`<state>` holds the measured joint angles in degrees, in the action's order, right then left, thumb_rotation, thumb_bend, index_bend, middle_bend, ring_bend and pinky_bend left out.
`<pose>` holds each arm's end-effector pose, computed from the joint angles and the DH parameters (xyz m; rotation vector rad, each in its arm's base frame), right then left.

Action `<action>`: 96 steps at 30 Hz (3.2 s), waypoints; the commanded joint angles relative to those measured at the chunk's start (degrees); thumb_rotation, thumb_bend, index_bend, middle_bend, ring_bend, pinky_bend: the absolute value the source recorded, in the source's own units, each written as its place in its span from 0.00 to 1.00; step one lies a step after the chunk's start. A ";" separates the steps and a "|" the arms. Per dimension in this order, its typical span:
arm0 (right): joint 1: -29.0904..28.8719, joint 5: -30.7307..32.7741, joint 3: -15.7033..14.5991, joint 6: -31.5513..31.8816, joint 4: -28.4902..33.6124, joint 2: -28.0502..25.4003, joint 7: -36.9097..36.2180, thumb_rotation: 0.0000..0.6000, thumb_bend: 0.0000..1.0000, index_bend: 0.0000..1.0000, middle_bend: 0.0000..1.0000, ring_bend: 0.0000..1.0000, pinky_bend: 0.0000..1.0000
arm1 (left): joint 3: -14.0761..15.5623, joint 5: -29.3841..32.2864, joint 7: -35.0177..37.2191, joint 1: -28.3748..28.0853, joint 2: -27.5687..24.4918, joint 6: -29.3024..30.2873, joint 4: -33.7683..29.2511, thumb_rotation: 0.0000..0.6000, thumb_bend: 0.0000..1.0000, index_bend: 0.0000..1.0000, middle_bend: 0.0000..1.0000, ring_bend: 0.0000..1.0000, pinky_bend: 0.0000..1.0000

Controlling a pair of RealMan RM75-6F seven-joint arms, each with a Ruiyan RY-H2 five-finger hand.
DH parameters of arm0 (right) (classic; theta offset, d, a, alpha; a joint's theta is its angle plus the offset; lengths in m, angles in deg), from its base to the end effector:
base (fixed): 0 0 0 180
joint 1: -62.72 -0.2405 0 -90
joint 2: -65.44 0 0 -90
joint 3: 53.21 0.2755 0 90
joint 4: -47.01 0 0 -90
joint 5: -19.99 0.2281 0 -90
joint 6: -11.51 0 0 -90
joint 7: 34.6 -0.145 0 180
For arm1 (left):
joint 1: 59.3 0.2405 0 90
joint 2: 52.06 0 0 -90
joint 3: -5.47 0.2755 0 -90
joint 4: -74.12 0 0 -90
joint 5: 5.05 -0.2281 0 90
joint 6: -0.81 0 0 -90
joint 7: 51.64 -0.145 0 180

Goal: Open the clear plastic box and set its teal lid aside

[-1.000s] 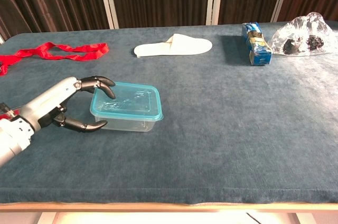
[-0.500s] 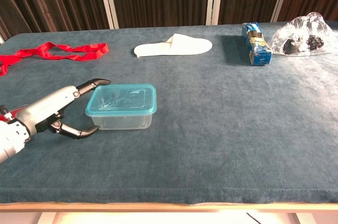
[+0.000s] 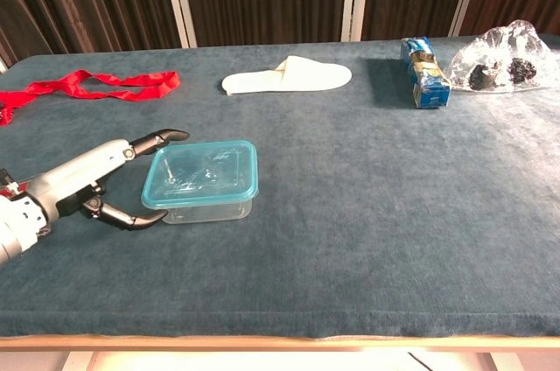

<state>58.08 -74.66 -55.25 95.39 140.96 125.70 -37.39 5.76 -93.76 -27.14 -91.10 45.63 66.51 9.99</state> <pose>-0.3251 -0.1618 0.1485 1.5659 -0.9360 0.9113 -0.2417 0.3038 -0.0695 -1.7998 -1.3100 -1.2607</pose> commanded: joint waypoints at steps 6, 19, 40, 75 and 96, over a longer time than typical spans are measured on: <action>-0.03 0.02 -0.04 -0.13 0.16 0.05 0.42 1.00 0.19 0.00 0.00 0.00 0.00 | -1.20 -0.62 0.70 -1.44 0.96 -0.13 0.75 1.00 0.30 0.00 0.00 0.00 0.04; 0.03 0.12 0.01 0.02 0.09 -0.09 -0.06 1.00 0.19 0.00 0.00 0.00 0.00 | -2.46 1.04 0.05 -4.14 2.51 -4.83 1.94 1.00 0.30 0.00 0.00 0.00 0.06; -0.87 -1.18 -0.10 -0.84 -0.35 1.27 1.93 1.00 0.19 0.00 0.00 0.00 0.00 | -1.04 -1.36 7.60 -3.15 6.92 -0.46 8.42 1.00 0.31 0.00 0.36 0.33 0.53; -25.08 -14.83 2.31 -8.22 -29.65 40.61 -1.93 1.00 0.39 0.61 0.14 0.00 0.00 | 3.01 -7.55 9.66 -3.73 12.32 4.50 11.08 1.00 0.31 0.00 0.36 0.33 0.52; -27.38 -10.85 1.00 -9.57 -32.13 44.93 0.03 1.00 0.39 0.61 0.15 0.00 0.00 | 3.47 -7.41 9.69 -3.86 12.21 4.26 10.40 1.00 0.31 0.00 0.36 0.33 0.51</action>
<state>30.74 -85.53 -54.23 85.82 108.84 170.60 -37.37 9.24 -101.17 -17.45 -94.96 57.84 70.77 20.38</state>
